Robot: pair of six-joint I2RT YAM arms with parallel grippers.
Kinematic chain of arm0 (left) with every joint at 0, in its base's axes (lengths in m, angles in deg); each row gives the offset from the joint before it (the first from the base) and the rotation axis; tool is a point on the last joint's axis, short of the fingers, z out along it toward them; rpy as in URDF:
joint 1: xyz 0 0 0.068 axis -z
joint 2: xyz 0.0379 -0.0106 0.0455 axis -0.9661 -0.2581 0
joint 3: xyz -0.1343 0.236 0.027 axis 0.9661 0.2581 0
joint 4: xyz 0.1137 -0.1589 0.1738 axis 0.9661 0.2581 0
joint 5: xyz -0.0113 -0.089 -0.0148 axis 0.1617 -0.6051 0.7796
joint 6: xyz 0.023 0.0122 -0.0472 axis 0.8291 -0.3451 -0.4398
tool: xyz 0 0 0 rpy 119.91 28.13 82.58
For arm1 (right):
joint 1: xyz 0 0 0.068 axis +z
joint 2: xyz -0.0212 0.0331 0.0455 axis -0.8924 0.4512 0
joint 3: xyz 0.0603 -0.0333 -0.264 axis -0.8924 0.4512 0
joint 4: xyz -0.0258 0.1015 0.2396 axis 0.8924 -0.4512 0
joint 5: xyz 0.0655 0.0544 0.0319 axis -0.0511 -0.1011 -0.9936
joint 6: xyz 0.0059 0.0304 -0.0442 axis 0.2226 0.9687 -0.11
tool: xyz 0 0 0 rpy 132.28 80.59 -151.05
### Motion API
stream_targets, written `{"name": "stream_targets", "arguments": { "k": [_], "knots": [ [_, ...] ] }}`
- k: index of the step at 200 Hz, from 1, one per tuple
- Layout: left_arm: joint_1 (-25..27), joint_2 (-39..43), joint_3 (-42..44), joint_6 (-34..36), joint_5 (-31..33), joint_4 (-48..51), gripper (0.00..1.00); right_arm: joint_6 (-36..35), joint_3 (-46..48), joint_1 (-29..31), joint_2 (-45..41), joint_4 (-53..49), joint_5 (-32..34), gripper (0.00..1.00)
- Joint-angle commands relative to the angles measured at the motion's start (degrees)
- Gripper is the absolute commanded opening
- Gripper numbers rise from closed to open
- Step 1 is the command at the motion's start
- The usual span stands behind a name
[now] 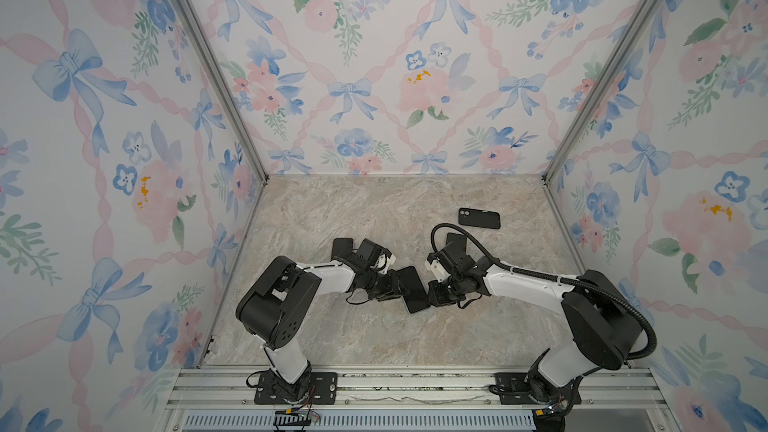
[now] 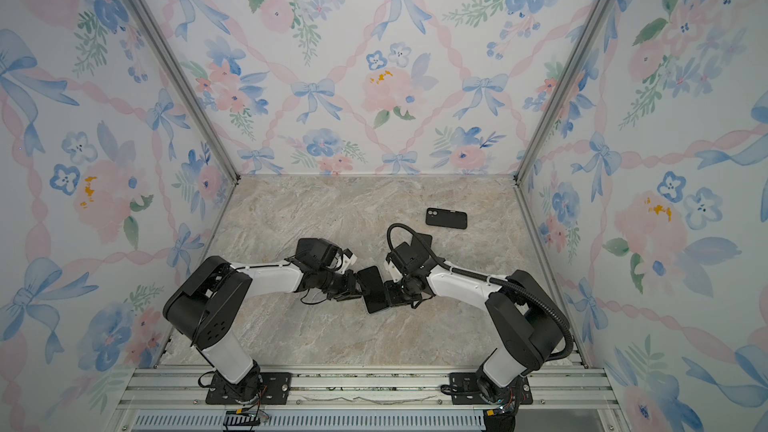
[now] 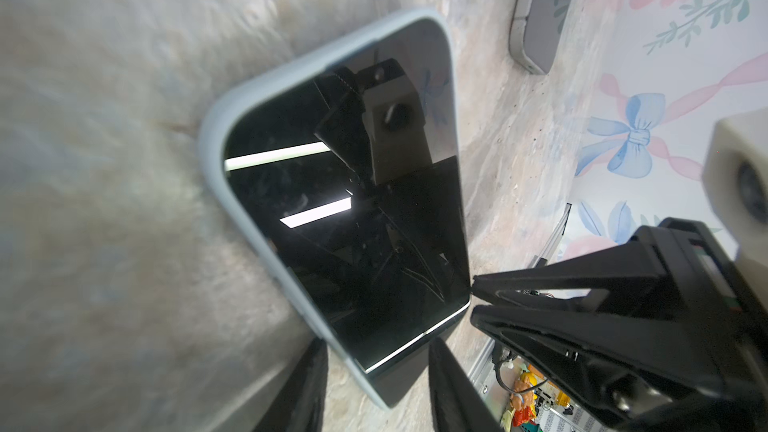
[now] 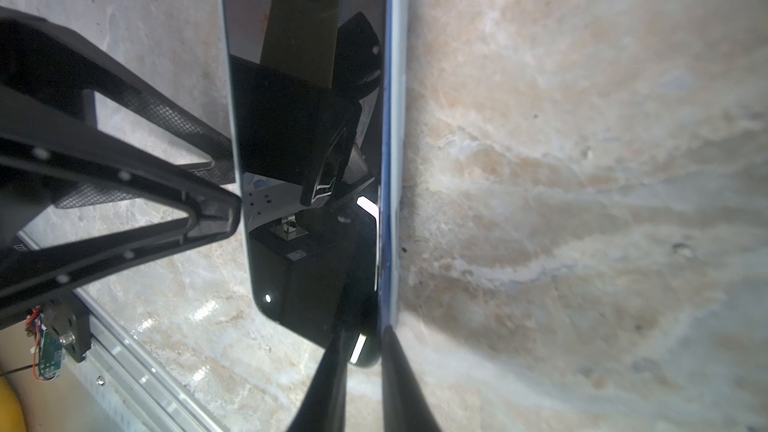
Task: Put the phone into the phone case
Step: 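Squeeze the case rim over the phone edge with both grippers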
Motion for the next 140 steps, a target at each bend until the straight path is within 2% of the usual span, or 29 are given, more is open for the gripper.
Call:
{"name": "stream_targets", "arguments": {
  "k": [1,140],
  "knots": [
    [1.1,0.0,1.1,-0.6,1.2,1.7,0.41,0.5,1.3,0.9,0.0,-0.2,-0.7,0.18],
    [1.4,-1.7,0.4,0.0,2.3,1.7,0.38,1.5,2.0,3.5,3.1,2.0,-0.3,0.11]
  ]
}}
